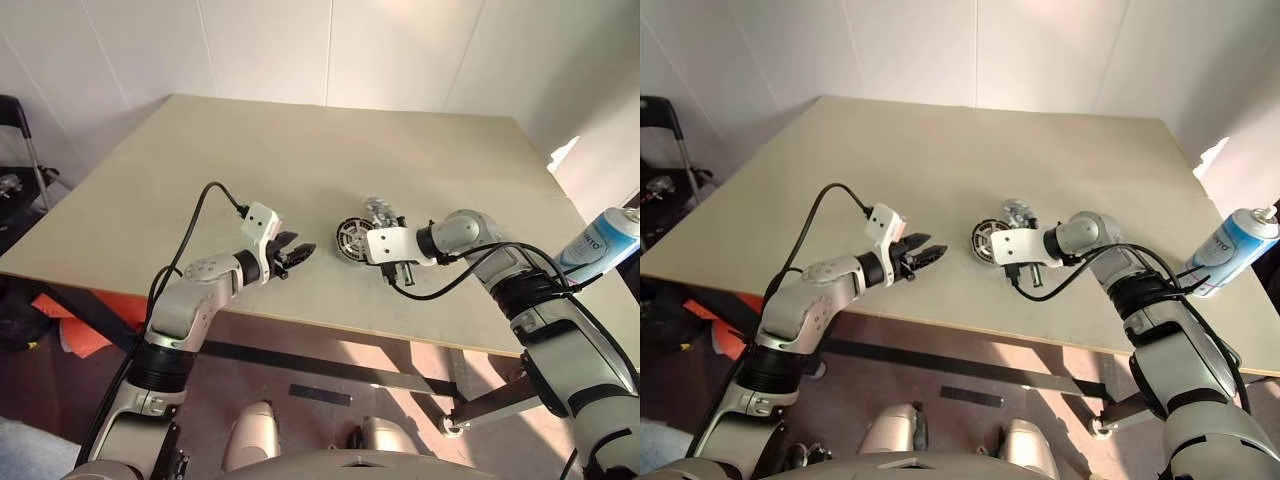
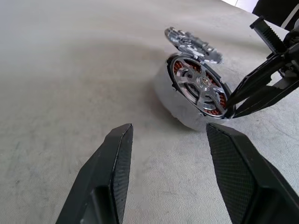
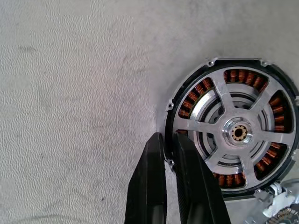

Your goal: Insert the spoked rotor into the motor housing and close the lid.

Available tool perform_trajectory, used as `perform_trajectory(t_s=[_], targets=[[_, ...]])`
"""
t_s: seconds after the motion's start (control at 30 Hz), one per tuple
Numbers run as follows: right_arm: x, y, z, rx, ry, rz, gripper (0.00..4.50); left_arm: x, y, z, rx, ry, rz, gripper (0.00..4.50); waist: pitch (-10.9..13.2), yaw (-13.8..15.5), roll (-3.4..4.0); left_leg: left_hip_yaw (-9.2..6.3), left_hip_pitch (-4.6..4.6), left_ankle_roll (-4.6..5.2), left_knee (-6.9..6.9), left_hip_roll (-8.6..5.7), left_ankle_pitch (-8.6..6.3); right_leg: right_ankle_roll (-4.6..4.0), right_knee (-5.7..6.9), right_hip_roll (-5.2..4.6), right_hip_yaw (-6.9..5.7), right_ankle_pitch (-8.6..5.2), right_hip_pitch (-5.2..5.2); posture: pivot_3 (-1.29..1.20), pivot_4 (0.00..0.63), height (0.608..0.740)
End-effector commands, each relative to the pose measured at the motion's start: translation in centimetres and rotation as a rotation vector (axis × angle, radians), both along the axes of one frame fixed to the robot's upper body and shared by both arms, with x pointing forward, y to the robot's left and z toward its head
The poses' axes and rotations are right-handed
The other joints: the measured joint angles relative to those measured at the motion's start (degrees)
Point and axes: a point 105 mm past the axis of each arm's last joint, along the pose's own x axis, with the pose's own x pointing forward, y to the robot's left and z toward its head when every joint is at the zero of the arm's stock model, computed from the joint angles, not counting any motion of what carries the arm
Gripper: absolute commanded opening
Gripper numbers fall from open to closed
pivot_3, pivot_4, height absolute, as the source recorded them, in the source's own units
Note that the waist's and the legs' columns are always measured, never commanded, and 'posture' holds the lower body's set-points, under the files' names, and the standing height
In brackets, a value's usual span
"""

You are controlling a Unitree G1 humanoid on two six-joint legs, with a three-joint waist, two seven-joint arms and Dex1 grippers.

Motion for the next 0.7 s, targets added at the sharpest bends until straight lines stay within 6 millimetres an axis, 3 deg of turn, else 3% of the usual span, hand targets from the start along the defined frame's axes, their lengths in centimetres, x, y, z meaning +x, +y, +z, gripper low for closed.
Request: perform_trajectory(t_s=[0.03,0.2,0.33,0.5,0.7], targets=[[0.1,-0.7,-0.4,-0.030,0.009,-0.028,0.01,0.1,-0.2,0.9,-0.003,-0.039,0.003,2.65,0.0,0.0,0.00,0.00,0.00,-0.01,0.00,0.00,0.00,0.00,0.01,0.00,0.00,0.00,0.00,0.00,0.000,0.740],[0.0,0.0,0.9,0.073,0.067,-0.086,0.01,0.0,-0.4,0.6,-0.009,-0.031,0.013,2.65,0.0,0.1,0.01,0.01,-0.01,-0.01,0.00,0.00,0.01,0.00,0.00,0.00,0.00,0.00,0.01,0.00,0.000,0.740],[0.7,1.9,4.0,0.297,0.189,-0.242,0.01,-0.1,-0.2,0.2,-0.014,-0.021,0.032,2.65,0.0,0.1,0.03,0.00,-0.18,0.00,-0.02,0.02,0.01,-0.01,0.00,0.02,0.00,0.00,-0.13,0.00,0.000,0.740],[1.3,3.8,6.8,0.442,0.288,-0.378,0.01,-0.2,0.1,-0.1,-0.016,-0.013,0.047,2.65,0.0,0.1,0.05,0.00,-1.04,0.20,-0.01,0.03,0.14,-0.05,0.03,0.06,-0.01,0.02,-0.98,0.00,0.000,0.740],[1.9,5.6,7.4,0.525,0.368,-0.563,0.01,-0.4,0.5,-0.2,-0.009,-0.013,0.062,2.65,0.0,0.3,0.07,0.00,-1.31,0.20,-0.02,0.04,0.13,-0.05,0.01,0.06,-0.06,0.02,-1.23,0.00,0.000,0.740]])
